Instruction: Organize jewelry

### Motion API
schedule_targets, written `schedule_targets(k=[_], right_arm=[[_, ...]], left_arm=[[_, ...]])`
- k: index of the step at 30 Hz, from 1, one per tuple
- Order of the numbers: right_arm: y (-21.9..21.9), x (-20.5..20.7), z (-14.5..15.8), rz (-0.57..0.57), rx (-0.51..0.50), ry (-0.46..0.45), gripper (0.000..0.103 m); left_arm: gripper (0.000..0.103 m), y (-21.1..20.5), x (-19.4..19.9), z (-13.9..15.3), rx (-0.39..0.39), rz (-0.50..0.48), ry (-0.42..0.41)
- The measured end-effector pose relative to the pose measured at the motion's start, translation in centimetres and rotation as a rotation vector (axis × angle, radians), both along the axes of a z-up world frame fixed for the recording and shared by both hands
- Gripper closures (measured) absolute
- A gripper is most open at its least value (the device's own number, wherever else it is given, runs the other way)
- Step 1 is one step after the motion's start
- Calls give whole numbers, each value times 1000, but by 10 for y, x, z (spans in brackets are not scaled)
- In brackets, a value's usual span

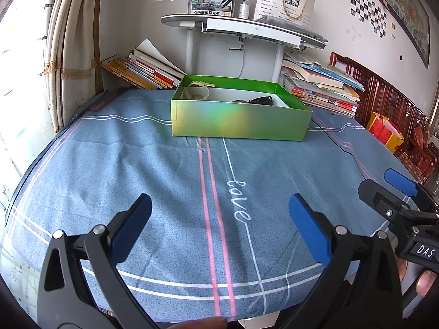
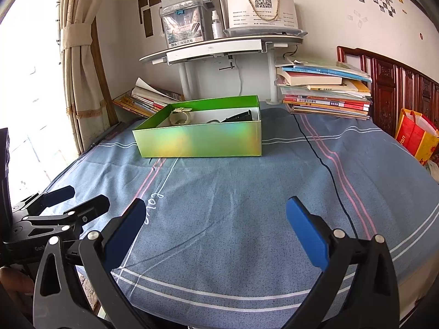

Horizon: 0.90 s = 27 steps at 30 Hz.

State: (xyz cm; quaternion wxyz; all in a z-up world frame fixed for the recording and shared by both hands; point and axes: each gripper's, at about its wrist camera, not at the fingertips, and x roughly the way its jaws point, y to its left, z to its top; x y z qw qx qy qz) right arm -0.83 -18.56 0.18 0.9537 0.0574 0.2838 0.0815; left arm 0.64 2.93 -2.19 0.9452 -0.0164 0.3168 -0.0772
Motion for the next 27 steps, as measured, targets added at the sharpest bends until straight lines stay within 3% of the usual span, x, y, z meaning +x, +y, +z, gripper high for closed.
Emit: schedule_targets(k=[27], right_arm=[[-2, 1, -2, -4, 0, 7, 3]], left_arm=[[4, -3, 1, 0, 9, -7, 6]])
